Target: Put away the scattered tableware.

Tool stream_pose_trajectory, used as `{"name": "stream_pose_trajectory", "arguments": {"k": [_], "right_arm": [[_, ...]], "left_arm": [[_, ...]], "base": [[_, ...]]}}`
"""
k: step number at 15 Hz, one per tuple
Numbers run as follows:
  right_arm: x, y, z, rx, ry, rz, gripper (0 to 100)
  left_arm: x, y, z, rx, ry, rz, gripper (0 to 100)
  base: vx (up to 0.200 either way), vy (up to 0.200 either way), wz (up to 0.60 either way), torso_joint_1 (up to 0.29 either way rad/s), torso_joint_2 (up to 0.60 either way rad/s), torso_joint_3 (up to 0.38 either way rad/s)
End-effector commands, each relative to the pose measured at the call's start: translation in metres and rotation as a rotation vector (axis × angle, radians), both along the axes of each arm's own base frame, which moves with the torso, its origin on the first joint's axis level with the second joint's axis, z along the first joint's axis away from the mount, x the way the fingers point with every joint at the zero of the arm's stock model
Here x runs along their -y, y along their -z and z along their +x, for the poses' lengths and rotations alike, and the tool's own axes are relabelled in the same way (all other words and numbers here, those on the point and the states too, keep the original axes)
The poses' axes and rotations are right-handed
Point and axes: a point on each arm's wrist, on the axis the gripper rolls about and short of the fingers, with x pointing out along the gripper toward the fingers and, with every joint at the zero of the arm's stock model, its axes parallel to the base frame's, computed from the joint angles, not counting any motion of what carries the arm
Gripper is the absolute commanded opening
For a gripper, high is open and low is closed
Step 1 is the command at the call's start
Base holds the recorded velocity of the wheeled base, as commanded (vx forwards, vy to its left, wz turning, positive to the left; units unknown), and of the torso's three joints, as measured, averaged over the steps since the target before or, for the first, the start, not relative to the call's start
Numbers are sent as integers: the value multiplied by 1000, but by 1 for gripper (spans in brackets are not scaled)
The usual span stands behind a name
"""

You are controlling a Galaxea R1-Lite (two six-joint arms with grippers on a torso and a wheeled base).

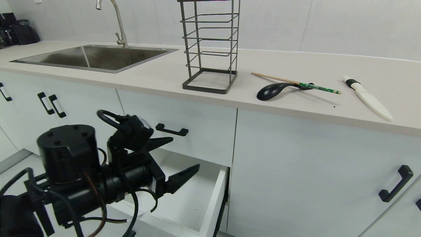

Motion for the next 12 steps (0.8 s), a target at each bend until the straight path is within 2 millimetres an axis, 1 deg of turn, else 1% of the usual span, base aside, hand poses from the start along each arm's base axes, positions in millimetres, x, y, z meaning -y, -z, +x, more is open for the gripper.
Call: {"name": "stream_pose_trajectory", "arguments": {"k": [1, 2, 4, 5, 6, 7, 8, 9, 10, 11, 12], "right_arm": [[0, 0, 0, -2, -1, 0, 0], [0, 0, 0, -2, -1, 0, 0], [0, 0, 0, -2, -2, 0, 0], [0, 0, 0, -2, -1, 0, 0], [0, 0, 0, -2, -1, 0, 0], [0, 0, 0, -2, -1, 0, 0], [0, 0, 0, -2, -1, 0, 0], [0, 0, 0, -2, -1, 0, 0], [0, 0, 0, -2, -1, 0, 0], [0, 0, 0, -2, -1, 0, 0], [0, 0, 0, -2, -1, 0, 0]], "left_arm": [[-27, -11, 0, 51, -40, -74, 100], [-35, -4, -16, 69, -42, -87, 100], [-53, -2, -47, 94, -50, -97, 100], [-67, -1, -63, 109, -88, -105, 100], [-82, 0, -74, 130, -160, -106, 100], [-88, 0, -79, 140, -191, -106, 100], [-100, 4, -93, 164, -251, -103, 100], [-110, 5, -112, 223, -303, -88, 100], [-114, 5, -121, 252, -334, -83, 100], [-120, 4, -135, 300, -384, -77, 100], [-125, 5, -158, 379, -437, -78, 100]], "base": [[0, 0, 0, 0, 0, 0], [0, 0, 0, 0, 0, 0], [0, 0, 0, 0, 0, 0], [0, 0, 0, 0, 0, 0], [0, 0, 0, 0, 0, 0], [0, 0, 0, 0, 0, 0], [0, 0, 0, 0, 0, 0], [0, 0, 0, 0, 0, 0], [0, 0, 0, 0, 0, 0], [0, 0, 0, 0, 0, 0], [0, 0, 0, 0, 0, 0]]}}
